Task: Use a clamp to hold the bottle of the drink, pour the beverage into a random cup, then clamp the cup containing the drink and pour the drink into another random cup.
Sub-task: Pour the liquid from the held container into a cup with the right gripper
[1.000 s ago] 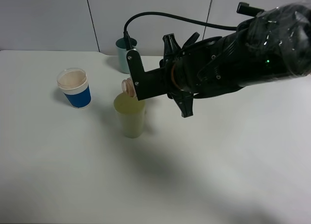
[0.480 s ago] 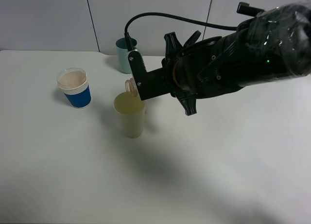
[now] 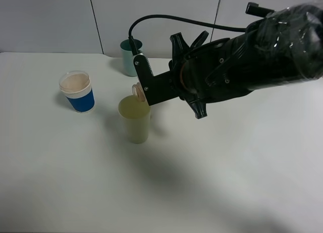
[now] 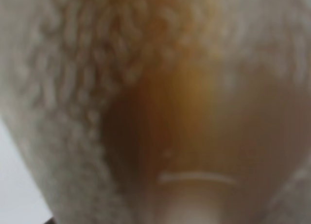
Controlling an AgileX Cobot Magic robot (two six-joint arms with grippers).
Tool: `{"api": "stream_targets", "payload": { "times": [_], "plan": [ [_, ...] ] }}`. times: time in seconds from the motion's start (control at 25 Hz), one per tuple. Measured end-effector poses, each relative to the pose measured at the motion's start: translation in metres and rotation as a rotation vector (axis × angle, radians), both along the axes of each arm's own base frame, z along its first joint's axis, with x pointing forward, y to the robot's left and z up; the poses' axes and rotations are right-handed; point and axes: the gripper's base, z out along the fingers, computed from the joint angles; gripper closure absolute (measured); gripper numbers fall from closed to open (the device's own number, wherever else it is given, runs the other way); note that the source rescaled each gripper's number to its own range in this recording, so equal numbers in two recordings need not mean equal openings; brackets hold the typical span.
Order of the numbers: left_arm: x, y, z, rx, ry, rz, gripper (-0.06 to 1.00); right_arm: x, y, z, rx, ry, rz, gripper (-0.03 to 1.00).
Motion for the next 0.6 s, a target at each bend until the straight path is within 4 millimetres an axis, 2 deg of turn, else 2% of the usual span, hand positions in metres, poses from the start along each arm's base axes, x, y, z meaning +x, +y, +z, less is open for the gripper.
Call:
{"api": "stream_targets", "payload": {
  "times": [0.6],
  "plan": [
    [0.0000,0.0000,0.0000,0.000,0.000,0.000,0.06,-0.0010,0.0013,0.0015,-0.027,-0.025,0.016,0.97]
  ]
}}
